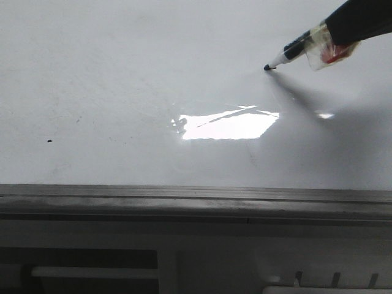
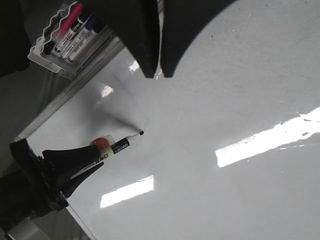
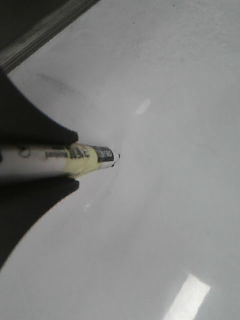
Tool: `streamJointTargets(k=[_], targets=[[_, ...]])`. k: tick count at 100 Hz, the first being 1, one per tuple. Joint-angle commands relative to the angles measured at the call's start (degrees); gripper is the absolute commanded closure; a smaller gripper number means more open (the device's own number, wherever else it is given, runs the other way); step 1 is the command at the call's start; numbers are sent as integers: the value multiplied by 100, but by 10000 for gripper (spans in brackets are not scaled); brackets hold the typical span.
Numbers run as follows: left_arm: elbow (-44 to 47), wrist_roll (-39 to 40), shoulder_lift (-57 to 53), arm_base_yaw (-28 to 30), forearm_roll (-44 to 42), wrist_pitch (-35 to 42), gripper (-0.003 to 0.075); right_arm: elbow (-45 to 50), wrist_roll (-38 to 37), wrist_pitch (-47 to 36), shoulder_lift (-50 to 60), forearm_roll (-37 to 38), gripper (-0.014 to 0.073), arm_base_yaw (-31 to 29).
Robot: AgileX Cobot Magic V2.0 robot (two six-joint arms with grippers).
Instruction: Write number 6 on whiteboard
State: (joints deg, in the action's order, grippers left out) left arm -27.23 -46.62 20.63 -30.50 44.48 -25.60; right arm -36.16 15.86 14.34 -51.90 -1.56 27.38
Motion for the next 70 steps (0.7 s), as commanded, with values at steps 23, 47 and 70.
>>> streamJointTargets(k=[23,47,70], targets=[[-144,62,26,3,190,209,739,-177,-97,106,-257,-304,644,9],[-144,62,26,3,190,209,739,-177,-97,1092,-257,-304,644,169],[-144,62,26,3,190,209,739,-177,-241,1568,-203,-203,644,121]])
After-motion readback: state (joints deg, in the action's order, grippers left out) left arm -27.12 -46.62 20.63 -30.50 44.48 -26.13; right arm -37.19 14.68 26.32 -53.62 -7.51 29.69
